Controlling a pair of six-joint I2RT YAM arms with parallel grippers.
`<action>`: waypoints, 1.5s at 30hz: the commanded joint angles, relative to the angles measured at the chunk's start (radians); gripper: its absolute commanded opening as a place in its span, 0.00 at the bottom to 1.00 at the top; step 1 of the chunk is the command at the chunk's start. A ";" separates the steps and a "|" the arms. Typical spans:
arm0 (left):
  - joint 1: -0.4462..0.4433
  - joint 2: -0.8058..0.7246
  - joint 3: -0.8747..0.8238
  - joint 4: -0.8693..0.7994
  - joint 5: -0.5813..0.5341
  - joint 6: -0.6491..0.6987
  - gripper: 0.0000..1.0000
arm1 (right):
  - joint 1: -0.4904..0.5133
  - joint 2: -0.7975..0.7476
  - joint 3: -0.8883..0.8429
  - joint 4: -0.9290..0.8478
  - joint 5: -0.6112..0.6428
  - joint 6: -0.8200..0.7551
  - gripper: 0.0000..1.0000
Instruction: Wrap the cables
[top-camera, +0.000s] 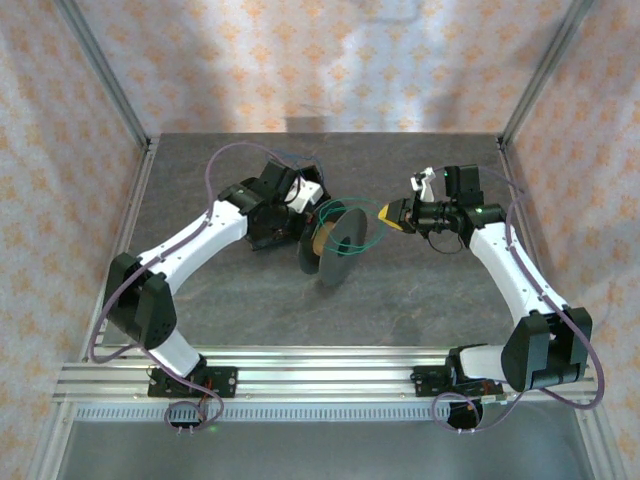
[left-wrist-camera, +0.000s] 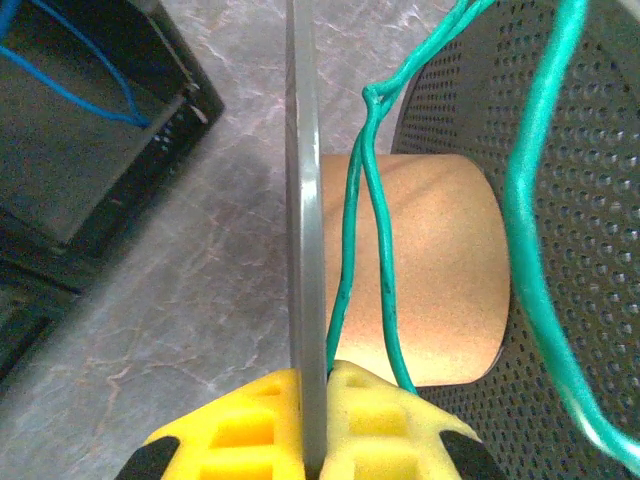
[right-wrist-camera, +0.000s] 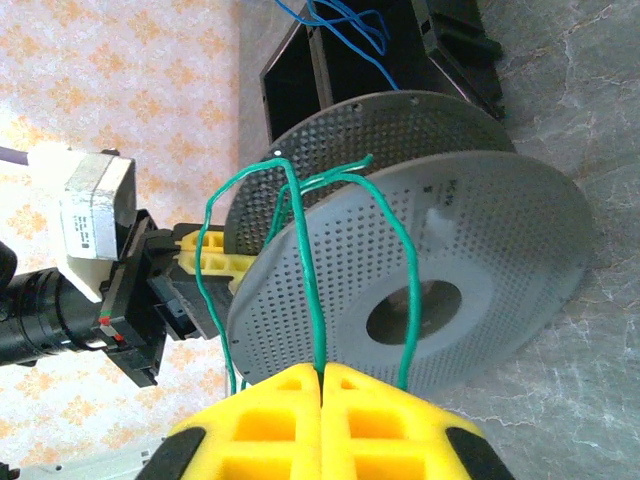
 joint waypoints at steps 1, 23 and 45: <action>0.006 -0.110 0.007 0.038 -0.099 -0.021 0.00 | 0.000 -0.022 0.036 0.008 0.024 -0.001 0.18; -0.159 -0.341 -0.095 0.283 -0.736 0.341 0.00 | 0.016 -0.252 0.179 0.061 0.000 0.072 0.42; -0.159 -0.224 0.086 0.025 -0.487 0.099 0.00 | 0.599 0.005 0.318 -0.039 0.580 -0.166 0.30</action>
